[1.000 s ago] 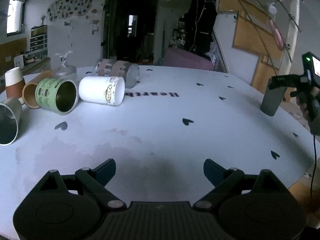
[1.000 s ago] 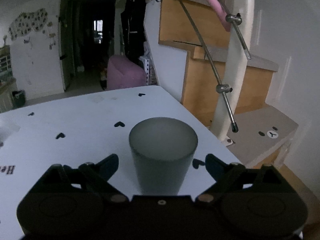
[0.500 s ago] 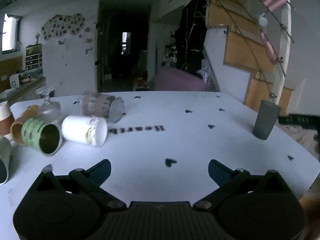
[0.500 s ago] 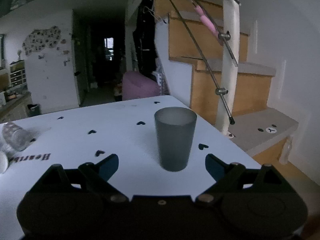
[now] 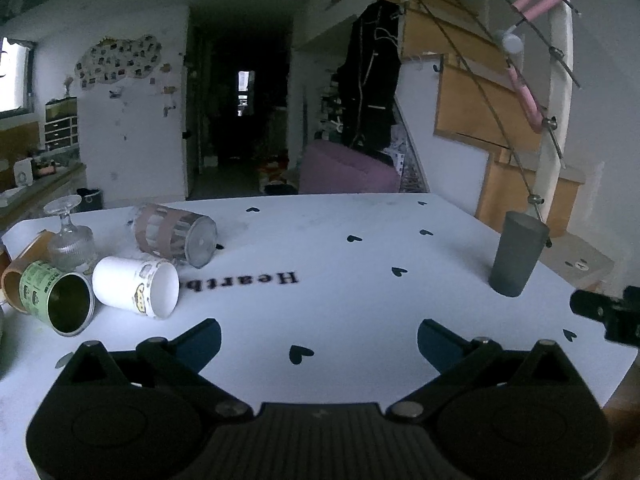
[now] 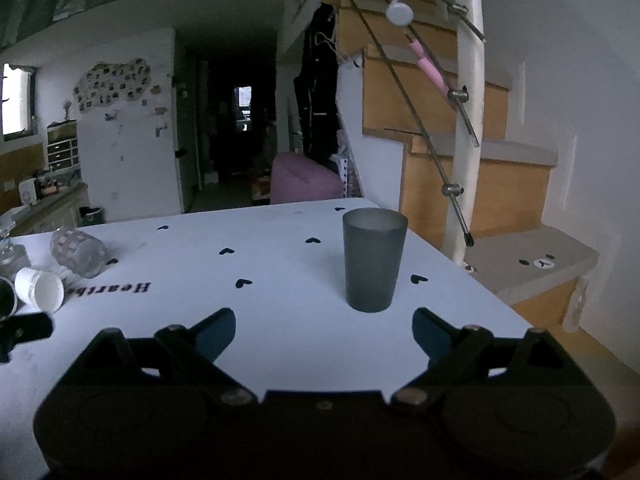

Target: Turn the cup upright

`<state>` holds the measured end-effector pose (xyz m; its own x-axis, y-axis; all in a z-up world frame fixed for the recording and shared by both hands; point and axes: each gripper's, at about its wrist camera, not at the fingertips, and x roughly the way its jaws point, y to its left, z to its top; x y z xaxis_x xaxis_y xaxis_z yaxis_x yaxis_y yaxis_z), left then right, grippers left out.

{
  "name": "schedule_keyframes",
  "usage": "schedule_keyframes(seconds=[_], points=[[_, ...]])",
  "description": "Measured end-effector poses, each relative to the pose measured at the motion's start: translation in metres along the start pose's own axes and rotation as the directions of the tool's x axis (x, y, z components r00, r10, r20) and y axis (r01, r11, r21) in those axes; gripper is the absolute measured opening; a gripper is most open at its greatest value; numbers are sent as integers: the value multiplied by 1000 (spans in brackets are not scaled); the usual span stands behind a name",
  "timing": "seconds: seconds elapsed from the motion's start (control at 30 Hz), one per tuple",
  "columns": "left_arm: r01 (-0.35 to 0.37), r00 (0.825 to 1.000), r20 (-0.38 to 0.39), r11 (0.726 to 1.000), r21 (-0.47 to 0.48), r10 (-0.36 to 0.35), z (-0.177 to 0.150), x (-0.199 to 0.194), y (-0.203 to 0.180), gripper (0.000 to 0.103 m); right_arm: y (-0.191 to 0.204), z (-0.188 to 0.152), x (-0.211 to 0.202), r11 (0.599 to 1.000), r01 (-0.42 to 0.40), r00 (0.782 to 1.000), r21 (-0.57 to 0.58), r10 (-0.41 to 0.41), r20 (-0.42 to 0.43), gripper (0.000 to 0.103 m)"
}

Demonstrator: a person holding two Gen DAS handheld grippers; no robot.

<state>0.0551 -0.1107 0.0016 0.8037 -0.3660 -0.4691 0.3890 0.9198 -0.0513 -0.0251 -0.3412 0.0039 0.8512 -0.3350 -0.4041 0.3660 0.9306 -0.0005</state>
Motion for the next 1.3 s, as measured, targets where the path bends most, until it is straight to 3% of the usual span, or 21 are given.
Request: schedule_keyframes(seconds=[0.23, 1.3], points=[[-12, 1000, 7, 1000, -7, 12, 1, -3, -1, 103, 9, -6, -12, 1000, -7, 1000, -24, 7, 7, 103], [-34, 999, -3, 998, 47, 35, -2, -8, -8, 103, 6, -4, -20, 1000, 9, 1000, -11, -9, 6, 103]])
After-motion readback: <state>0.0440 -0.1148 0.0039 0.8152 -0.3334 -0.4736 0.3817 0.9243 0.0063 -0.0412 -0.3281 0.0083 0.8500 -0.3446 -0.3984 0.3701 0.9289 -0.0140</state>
